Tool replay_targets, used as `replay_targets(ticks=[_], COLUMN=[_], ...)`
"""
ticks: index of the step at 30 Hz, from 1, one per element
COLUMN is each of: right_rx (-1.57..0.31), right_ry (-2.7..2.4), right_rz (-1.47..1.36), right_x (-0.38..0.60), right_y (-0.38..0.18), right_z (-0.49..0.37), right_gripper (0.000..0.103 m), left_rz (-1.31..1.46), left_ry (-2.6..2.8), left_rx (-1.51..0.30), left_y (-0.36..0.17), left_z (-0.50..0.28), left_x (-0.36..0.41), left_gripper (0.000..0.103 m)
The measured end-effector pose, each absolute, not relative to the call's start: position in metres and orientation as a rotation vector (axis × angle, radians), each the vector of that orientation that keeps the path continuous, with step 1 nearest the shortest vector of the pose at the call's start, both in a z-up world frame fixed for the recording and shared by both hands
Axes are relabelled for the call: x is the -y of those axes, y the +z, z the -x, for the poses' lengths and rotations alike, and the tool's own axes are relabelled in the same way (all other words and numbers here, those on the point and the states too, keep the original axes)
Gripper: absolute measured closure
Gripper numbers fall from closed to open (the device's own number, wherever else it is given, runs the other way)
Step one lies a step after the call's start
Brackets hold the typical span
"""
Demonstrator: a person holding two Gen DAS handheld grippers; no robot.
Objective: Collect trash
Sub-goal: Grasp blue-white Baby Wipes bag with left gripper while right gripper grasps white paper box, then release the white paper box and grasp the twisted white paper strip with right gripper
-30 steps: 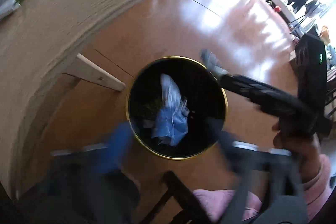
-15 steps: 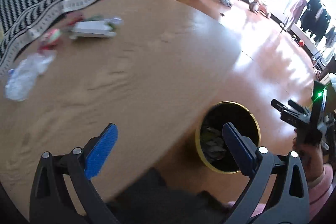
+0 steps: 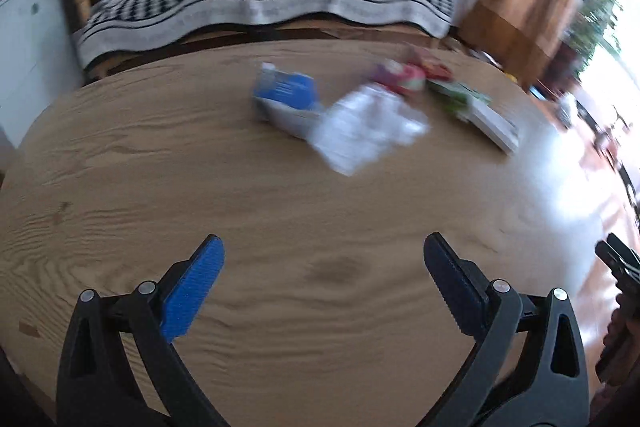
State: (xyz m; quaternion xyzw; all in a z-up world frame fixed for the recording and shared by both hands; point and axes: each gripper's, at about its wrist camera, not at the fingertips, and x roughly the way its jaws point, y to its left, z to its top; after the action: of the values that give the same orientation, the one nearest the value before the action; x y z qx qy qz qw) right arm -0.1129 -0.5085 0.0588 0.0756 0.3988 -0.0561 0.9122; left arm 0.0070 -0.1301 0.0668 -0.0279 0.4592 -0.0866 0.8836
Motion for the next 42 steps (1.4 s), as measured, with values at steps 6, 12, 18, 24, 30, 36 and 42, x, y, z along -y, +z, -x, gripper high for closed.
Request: replay_targets(ticks=[6, 12, 18, 24, 30, 36, 42], right_rx=[-0.816, -0.804, -0.835, -0.872, -0.971, -0.975, -0.972], right_ry=[0.045, 0.228, 0.294, 0.384, 0.425, 0.380, 0.339], right_rz=[-0.069, 0.027, 0.197, 0.264, 0.290, 0.231, 0.129], right_x=[0.477, 0.448, 0.418, 0.408, 0.406, 0.415, 0.425], right_y=[0.068, 0.065, 0.057, 0.049, 0.026, 0.012, 0.018], right_z=[0.056, -0.002, -0.062, -0.105, -0.130, -0.121, -0.110], right_gripper=[0.007, 0.007, 0.007, 0.008, 0.027, 0.061, 0.065], left_rz=[0.066, 0.084, -0.004, -0.028, -0.020, -0.023, 0.069], left_ry=[-0.111, -0.102, -0.080, -0.081, -0.087, -0.121, -0.154], left_rx=[-0.945, -0.992, -1.009, -1.031, -1.057, -1.074, -1.048], left_y=[0.062, 0.041, 0.030, 0.017, 0.004, -0.010, -0.001], left_z=[-0.056, -0.120, -0.169, -0.191, -0.186, -0.169, -0.160], left_x=[0.105, 0.108, 0.133, 0.150, 0.135, 0.122, 0.111], left_gripper=[0.006, 0.006, 0.006, 0.006, 0.006, 0.014, 0.067])
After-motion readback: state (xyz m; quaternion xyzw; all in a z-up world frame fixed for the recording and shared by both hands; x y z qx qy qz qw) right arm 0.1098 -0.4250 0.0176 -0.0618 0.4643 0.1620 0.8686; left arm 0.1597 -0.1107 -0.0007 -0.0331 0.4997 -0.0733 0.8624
